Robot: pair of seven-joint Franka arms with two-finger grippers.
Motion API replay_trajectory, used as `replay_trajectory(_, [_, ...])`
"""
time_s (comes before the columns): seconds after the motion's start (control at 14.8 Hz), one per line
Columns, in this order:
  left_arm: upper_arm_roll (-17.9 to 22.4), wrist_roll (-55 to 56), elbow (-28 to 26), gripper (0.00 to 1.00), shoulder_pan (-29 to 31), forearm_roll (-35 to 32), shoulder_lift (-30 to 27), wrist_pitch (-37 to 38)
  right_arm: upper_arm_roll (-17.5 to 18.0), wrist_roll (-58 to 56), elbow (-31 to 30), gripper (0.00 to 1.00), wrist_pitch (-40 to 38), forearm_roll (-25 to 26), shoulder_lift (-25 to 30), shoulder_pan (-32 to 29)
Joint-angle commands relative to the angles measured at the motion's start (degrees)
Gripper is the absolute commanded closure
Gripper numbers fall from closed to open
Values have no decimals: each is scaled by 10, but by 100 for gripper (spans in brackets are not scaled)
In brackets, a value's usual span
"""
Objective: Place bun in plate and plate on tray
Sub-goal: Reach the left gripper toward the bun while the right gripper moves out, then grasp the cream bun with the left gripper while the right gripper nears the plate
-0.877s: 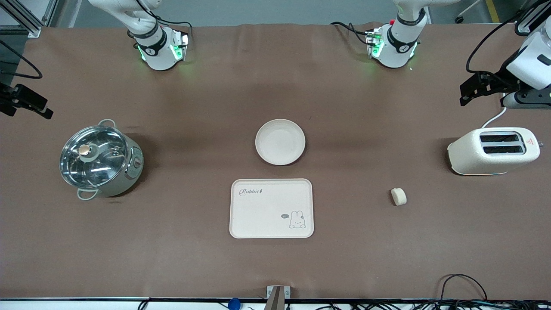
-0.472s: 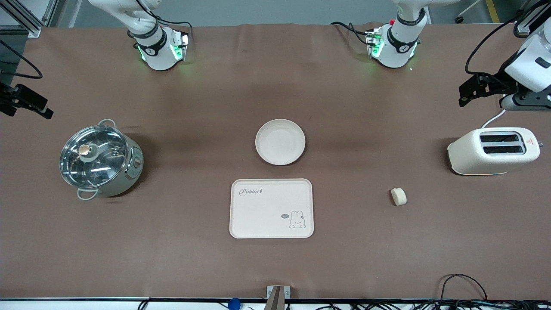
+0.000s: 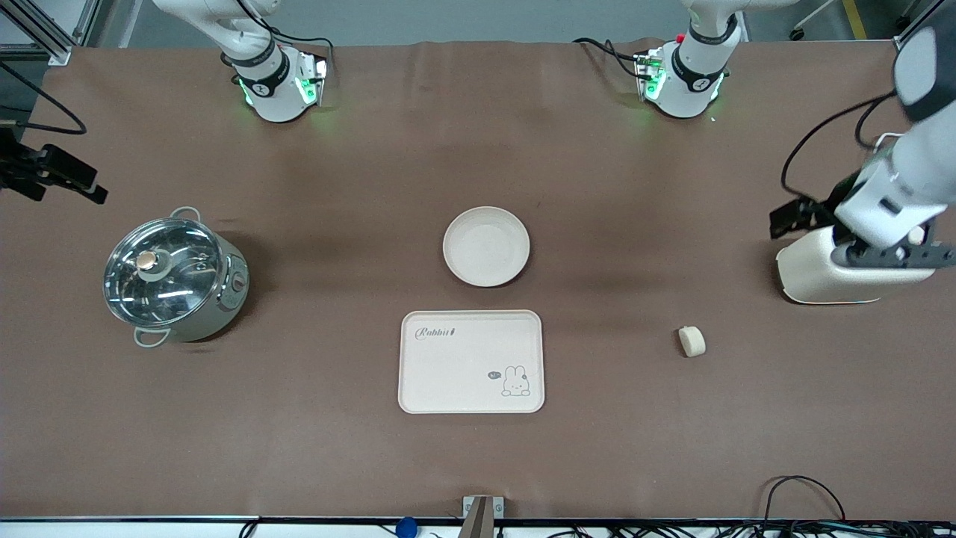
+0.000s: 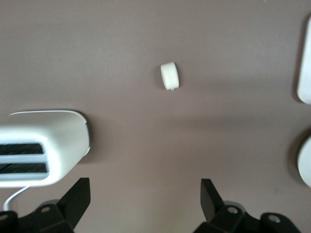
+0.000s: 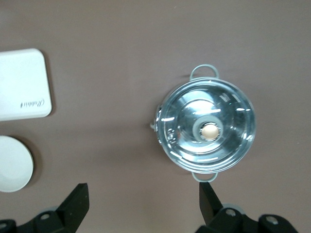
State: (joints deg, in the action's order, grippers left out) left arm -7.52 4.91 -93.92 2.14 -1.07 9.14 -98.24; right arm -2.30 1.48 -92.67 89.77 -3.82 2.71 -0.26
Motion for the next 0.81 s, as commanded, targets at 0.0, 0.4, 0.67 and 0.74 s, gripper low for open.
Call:
replay_trajectory(0.0, [-1, 36, 1, 0, -1, -2, 52, -57, -1, 10, -48, 0, 15, -11, 9, 27])
replay_trajectory(0.4, [-2, 109, 0, 0, -6, -2, 169, -195, 1, 106, -145, 0, 59, -32, 12, 87])
replay_trajectory(0.67, [-1, 150, 1, 0, -19, -2, 233, -268, 1, 256, -288, 0, 237, -44, 11, 202])
replay_trajectory(0.74, [-1, 150, 1, 0, -21, -2, 253, -288, 2, 296, -317, 0, 293, -47, 9, 236])
